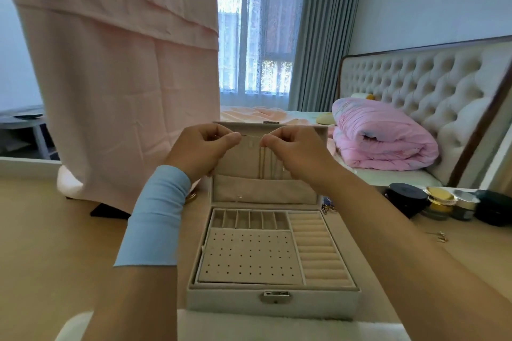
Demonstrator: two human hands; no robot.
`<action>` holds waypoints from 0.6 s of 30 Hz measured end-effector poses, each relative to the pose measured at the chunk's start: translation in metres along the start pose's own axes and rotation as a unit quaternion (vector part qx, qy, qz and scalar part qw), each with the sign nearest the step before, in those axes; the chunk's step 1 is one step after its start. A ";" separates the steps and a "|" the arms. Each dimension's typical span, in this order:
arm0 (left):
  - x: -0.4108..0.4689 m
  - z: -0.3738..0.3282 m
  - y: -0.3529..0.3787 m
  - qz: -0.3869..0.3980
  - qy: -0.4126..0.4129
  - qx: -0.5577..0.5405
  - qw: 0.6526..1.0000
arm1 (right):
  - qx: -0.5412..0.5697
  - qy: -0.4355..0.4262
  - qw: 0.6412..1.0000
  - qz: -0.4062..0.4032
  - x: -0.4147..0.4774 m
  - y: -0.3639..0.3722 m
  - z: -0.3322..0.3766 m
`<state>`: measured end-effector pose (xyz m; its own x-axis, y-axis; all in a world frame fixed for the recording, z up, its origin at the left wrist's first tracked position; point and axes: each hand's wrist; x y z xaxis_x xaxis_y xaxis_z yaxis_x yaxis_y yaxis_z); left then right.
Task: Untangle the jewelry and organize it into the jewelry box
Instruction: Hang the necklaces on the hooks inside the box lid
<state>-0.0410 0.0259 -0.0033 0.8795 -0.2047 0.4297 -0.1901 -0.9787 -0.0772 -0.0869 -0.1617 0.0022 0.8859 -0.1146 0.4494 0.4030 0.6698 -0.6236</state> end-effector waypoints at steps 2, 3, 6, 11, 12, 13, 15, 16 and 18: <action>0.005 0.011 0.000 -0.049 0.005 0.030 0.998 | -0.029 -0.001 0.999 -0.042 0.009 0.013 -0.004; 0.008 0.016 0.000 -0.065 0.008 0.041 0.997 | -0.037 0.003 0.998 -0.058 0.013 0.019 -0.004; 0.014 0.031 0.002 -0.109 0.005 0.089 0.990 | -0.052 0.013 0.993 -0.108 0.023 0.035 -0.007; 0.015 0.042 0.012 -0.162 -0.033 0.140 0.976 | -0.075 0.025 0.977 -0.197 0.035 0.057 -0.010; 0.014 0.042 0.014 -0.163 -0.037 0.147 0.975 | -0.077 0.029 0.974 -0.212 0.036 0.060 -0.010; 0.014 0.042 0.016 -0.161 -0.041 0.155 0.974 | -0.078 0.034 0.970 -0.226 0.037 0.063 -0.010; 0.015 0.043 0.018 -0.161 -0.046 0.171 0.971 | -0.080 0.047 0.964 -0.248 0.039 0.068 -0.010; 0.016 0.042 0.019 -0.163 -0.046 0.178 0.969 | -0.079 0.052 0.963 -0.253 0.040 0.069 -0.010; 0.018 0.041 0.018 -0.162 -0.048 0.193 0.967 | -0.078 0.053 0.963 -0.251 0.041 0.069 -0.012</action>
<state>-0.0108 0.0038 -0.0340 0.9050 0.1318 0.4044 0.2633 -0.9202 -0.2895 -0.0197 -0.1290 -0.0303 0.5854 -0.4758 0.6564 0.8092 0.3923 -0.4373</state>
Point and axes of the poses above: each hand's wrist, its own x-axis towards the middle knuckle, its own y-axis out of the palm, z = x × y, and after that the axes turned 12 degrees about -x, right-handed
